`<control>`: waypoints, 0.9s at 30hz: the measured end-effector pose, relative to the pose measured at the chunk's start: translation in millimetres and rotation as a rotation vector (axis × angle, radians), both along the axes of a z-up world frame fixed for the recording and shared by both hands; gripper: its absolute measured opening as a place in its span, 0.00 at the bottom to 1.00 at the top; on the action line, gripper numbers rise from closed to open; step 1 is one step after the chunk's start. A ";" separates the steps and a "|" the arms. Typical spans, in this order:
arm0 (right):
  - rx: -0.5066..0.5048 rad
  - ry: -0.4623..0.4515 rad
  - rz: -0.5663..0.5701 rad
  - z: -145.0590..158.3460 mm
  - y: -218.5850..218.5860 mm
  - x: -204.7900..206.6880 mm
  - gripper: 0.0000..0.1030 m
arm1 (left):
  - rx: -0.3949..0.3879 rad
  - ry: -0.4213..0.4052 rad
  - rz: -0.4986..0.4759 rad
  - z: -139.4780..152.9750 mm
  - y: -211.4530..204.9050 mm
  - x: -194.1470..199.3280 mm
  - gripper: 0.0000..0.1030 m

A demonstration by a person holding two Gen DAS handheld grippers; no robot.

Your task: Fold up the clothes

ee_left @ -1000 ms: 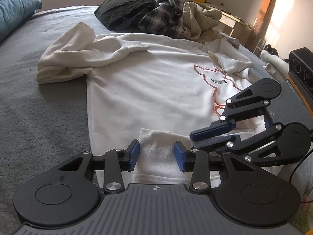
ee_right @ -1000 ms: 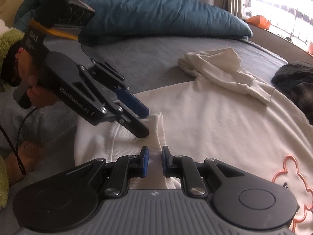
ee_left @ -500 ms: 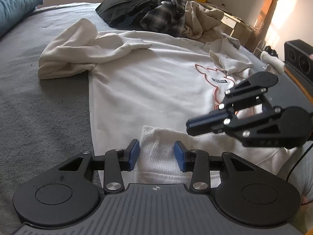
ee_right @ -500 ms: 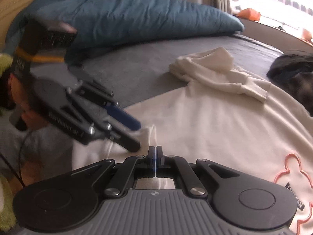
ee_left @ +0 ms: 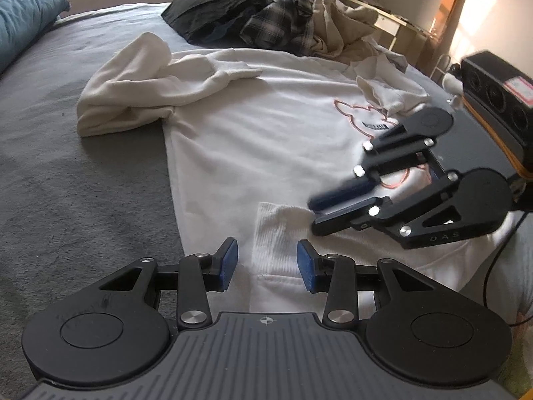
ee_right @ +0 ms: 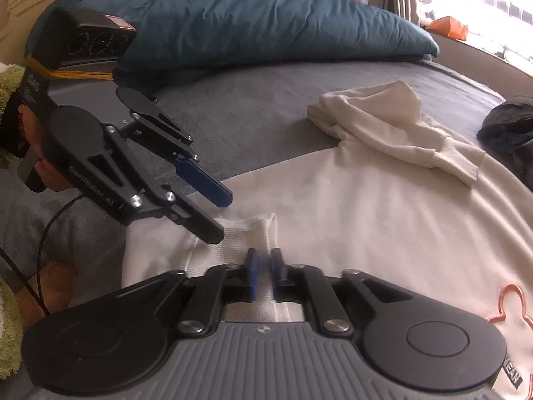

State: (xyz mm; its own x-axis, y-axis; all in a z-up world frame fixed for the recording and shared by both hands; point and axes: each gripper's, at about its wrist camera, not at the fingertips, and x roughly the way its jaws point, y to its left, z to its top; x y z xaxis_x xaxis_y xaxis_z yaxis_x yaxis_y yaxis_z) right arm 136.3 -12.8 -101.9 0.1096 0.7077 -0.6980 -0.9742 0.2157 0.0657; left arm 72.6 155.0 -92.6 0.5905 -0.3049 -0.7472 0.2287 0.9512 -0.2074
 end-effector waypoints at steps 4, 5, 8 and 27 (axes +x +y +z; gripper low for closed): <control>0.017 0.002 0.000 1.8 0.3 1.6 0.28 | 0.019 -0.003 -0.021 -3.1 -6.7 -1.0 0.38; 0.019 -0.002 0.000 2.3 0.4 1.2 0.28 | 0.021 -0.004 -0.024 -3.7 -7.6 -1.3 0.38; 0.024 0.005 0.011 2.5 0.4 0.1 0.28 | 0.018 -0.004 -0.025 -4.7 -7.8 -2.1 0.38; 0.033 0.114 0.025 -4.8 -1.3 7.0 0.25 | 0.016 -0.005 -0.019 -7.2 -7.3 -5.1 0.39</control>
